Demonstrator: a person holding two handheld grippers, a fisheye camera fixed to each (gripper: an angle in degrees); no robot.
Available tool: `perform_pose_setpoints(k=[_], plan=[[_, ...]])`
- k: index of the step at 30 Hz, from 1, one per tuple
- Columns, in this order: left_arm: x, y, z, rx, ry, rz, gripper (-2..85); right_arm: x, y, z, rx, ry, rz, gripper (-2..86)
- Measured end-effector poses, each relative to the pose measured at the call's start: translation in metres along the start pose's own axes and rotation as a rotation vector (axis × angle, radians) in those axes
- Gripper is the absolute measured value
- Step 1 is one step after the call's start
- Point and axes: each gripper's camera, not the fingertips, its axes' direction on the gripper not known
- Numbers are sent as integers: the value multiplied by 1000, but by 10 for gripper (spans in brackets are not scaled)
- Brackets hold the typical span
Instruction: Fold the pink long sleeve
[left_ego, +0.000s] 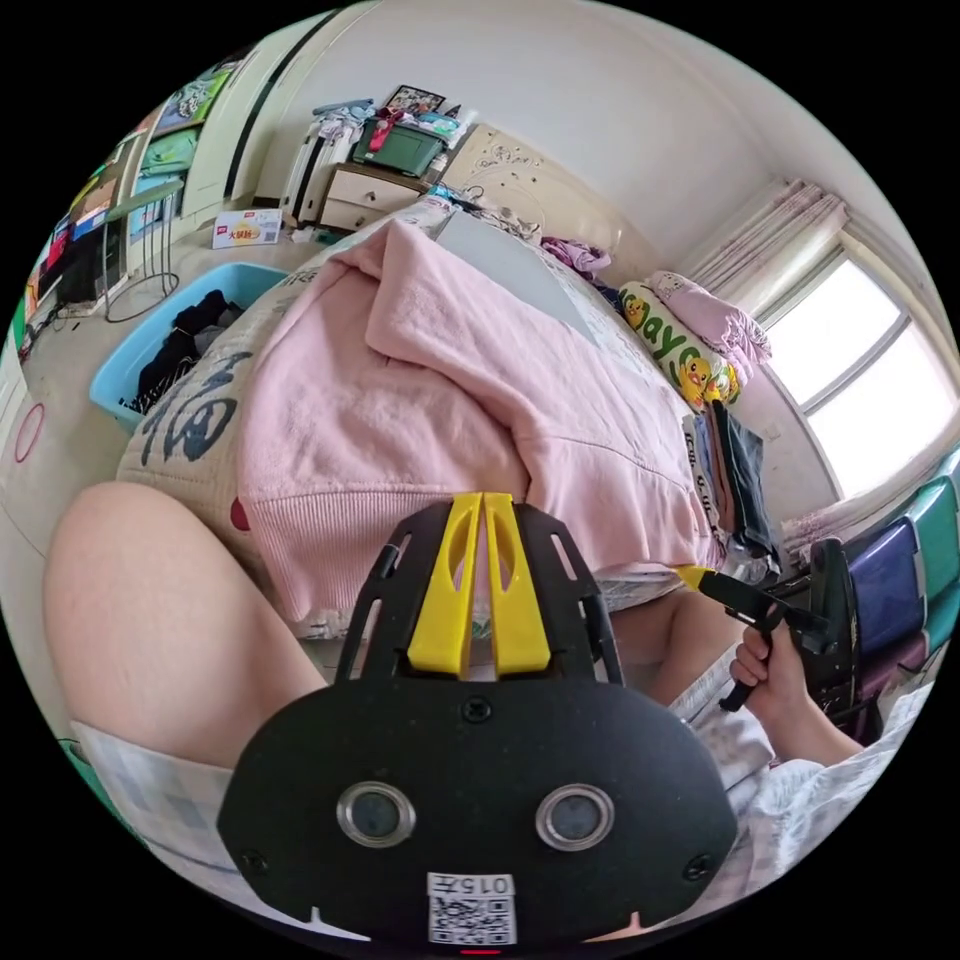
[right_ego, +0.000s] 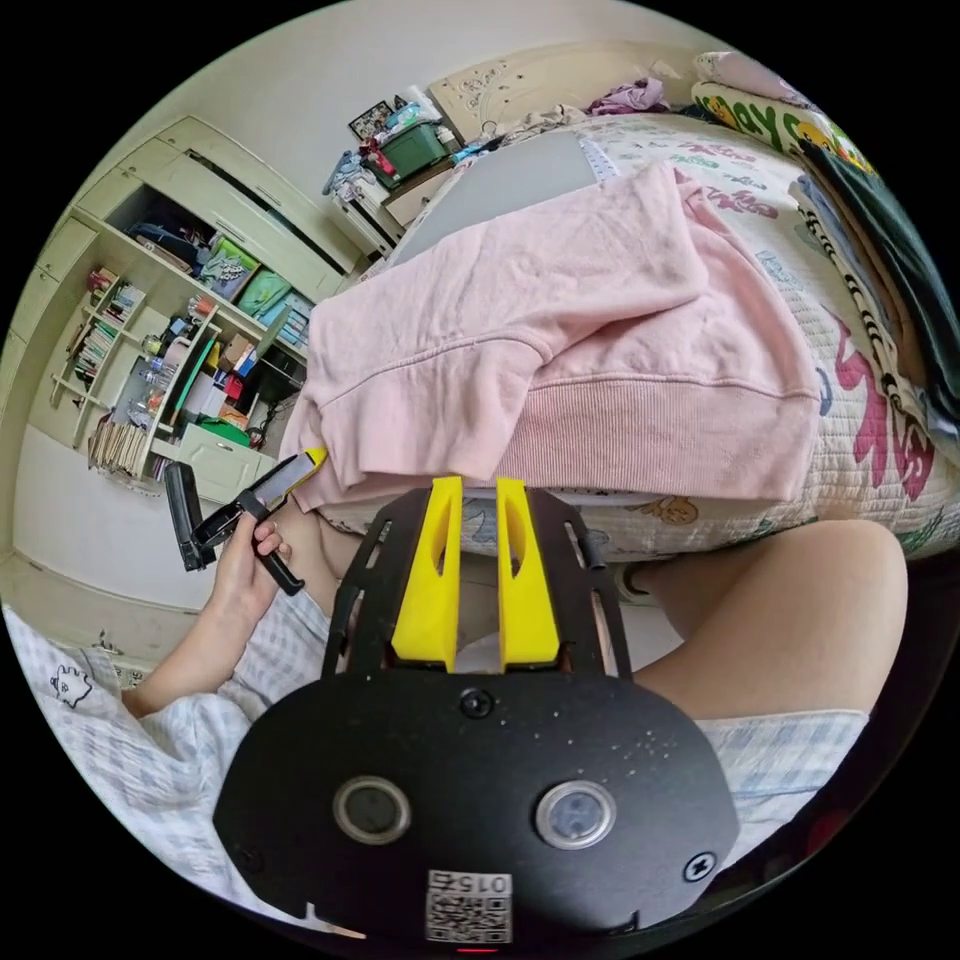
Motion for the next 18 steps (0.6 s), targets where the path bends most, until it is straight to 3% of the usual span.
perform_pose_setpoints(k=[4, 6, 8, 10, 14, 16, 18], plan=[[10, 19, -38, 125, 55, 44, 8, -10, 43, -57, 219, 120, -77, 64], [19, 34, -78, 303, 139, 82, 47, -21, 63, -88, 375, 164, -150, 88], [23, 42, -108, 432, 261, 113, 90, -37, 95, -123, 606, 120, -351, 180], [27, 46, -136, 549, 370, 144, 138, -43, 110, -139, 693, 73, -449, 241], [53, 52, -197, 742, 348, 206, 320, -44, 140, -155, 880, 43, -501, 304], [69, 62, -220, 856, 309, 276, 362, -44, 164, -156, 1052, 29, -561, 317], [87, 72, -244, 905, 307, 371, 375, -41, 177, -158, 1090, -61, -616, 333]])
